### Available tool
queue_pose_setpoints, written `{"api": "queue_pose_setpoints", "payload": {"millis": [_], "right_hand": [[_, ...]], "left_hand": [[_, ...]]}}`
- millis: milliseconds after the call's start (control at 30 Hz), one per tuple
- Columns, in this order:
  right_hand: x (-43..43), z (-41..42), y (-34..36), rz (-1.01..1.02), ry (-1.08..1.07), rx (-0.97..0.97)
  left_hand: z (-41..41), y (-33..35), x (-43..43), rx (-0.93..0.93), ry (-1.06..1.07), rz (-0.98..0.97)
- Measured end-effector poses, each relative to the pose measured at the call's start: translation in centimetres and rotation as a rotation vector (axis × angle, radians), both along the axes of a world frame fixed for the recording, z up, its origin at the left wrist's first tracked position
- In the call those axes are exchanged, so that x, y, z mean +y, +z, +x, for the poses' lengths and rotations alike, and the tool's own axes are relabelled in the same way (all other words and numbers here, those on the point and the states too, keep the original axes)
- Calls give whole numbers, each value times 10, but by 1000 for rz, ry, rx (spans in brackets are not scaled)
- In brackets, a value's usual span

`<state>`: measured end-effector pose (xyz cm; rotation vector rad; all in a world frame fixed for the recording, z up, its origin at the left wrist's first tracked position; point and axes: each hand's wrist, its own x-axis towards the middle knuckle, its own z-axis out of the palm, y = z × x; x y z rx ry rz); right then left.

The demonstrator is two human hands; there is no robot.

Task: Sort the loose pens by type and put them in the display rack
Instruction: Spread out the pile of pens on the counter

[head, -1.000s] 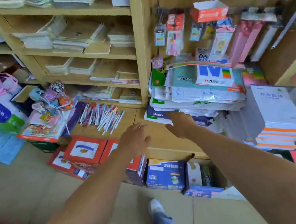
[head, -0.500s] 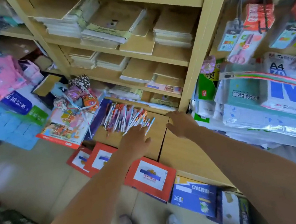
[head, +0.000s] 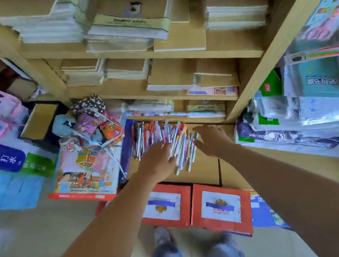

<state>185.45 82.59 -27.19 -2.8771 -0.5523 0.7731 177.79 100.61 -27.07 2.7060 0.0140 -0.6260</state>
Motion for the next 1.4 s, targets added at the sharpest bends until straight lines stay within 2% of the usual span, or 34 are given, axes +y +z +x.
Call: {"api": "queue_pose_setpoints", "payload": {"millis": [200,367,567,833,967,1167,1267,1400], "right_hand": [[31,13,-42,21,-93,40],[35,30,-99,75,-156,57],[24,46,-191,75,-254,162],[7,54,-280,73,-434,160],[8,54,-305,131,-495,126],[15,57,-322,125,-541,118],[11,54,-326,158,-564,92],[0,50,-329,100,-599,69]], "left_hand": [[24,-44,32,36,-60,-37],[48,-112,41,59,-46,-45],[69,-199,41,89,-104,44],[81,-277,40,41,-234,146],[79,-300,34,8,-226,139],[74,-315,26,-148,-175,121],[74,-316,28,-159,-185,123],[74,-313,29,-125,-190,113]]}}
